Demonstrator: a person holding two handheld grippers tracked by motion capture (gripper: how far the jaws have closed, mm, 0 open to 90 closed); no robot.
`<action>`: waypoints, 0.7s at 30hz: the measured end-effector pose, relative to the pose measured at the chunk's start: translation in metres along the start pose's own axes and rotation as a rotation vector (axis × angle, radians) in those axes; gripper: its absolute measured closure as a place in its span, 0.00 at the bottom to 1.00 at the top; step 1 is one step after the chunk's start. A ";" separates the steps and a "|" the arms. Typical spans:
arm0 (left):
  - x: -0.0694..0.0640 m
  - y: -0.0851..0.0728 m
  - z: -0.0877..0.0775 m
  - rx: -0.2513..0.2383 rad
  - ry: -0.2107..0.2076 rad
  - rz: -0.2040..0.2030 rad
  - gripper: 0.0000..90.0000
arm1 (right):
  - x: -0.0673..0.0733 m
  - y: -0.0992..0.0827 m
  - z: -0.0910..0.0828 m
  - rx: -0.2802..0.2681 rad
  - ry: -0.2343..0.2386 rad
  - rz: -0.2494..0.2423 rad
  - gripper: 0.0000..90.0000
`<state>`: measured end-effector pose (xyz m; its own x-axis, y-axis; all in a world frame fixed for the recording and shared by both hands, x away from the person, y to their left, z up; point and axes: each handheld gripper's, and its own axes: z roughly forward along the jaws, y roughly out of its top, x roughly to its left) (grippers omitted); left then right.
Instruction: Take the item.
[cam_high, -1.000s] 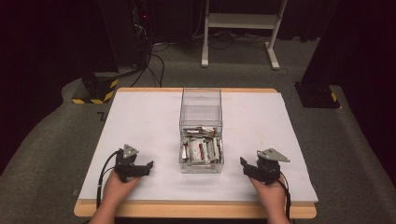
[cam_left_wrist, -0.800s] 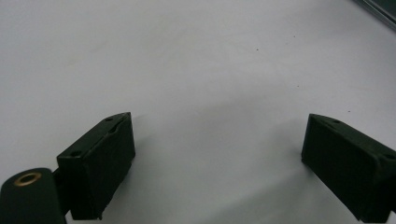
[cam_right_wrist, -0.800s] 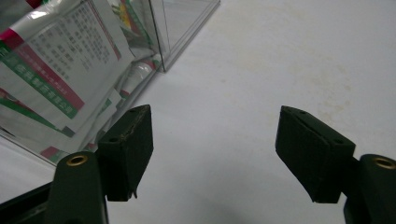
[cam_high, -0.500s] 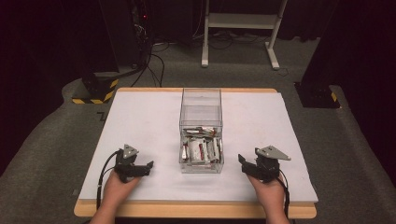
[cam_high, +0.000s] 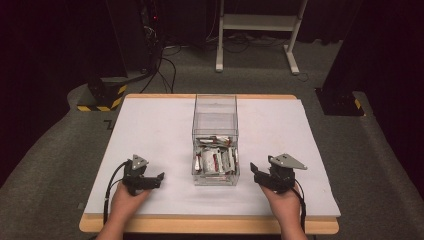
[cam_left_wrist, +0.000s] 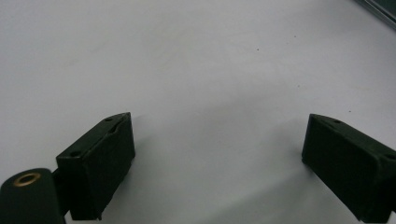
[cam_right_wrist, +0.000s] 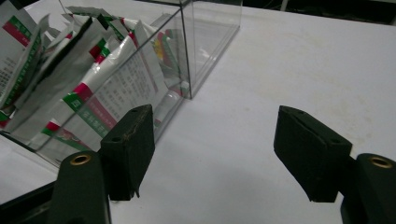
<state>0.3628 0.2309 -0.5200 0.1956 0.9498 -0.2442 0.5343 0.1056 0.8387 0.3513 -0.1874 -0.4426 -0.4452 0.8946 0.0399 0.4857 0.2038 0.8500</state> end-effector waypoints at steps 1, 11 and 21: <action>0.000 0.000 0.000 0.000 0.002 0.000 0.10 | 0.002 0.001 0.000 -0.003 0.002 -0.003 0.33; 0.001 0.001 0.001 0.004 0.019 0.001 0.06 | 0.016 0.014 -0.002 -0.033 0.037 -0.018 0.33; 0.000 0.001 0.002 -0.003 0.023 -0.009 0.05 | 0.025 0.027 -0.002 -0.049 0.059 -0.047 0.34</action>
<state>0.3648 0.2308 -0.5206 0.1714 0.9554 -0.2404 0.5336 0.1151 0.8379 0.3515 -0.1608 -0.4174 -0.5107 0.8593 0.0286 0.4262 0.2242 0.8764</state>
